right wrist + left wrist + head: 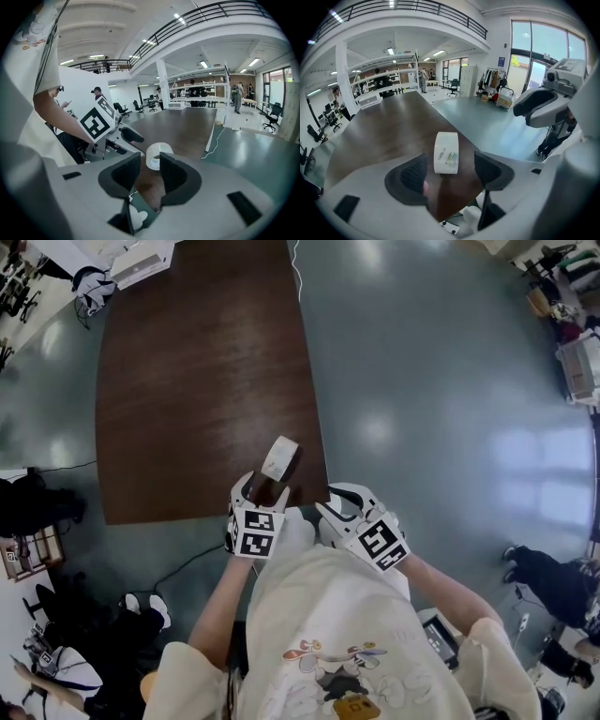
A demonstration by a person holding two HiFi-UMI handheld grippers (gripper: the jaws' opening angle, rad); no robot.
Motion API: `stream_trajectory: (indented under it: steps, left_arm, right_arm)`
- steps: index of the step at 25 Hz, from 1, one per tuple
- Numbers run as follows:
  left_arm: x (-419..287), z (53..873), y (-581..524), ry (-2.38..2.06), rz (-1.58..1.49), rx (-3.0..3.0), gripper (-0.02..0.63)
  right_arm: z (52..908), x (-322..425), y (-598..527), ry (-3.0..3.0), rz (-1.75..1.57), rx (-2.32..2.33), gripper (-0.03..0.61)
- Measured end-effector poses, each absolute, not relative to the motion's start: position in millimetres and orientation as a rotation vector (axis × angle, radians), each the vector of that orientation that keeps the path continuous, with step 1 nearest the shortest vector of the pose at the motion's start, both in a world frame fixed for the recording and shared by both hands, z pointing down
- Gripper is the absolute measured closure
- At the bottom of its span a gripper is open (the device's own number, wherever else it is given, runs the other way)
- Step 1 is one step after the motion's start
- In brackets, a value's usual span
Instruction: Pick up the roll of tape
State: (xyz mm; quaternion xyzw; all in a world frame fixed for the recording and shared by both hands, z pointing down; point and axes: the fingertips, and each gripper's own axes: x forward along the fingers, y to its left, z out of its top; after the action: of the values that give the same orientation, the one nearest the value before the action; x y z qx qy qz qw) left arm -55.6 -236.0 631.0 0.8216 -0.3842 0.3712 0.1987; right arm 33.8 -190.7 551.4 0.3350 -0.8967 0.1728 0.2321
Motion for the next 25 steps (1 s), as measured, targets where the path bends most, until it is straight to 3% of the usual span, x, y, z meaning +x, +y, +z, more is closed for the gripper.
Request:
stream_trajectory:
  steps: [25]
  left_arm:
    - [-41,696,-294,-1.023,1.148,2.299,0.301]
  right_arm:
    - [572,28,-197,-2.371,0.711,0.961,0.449]
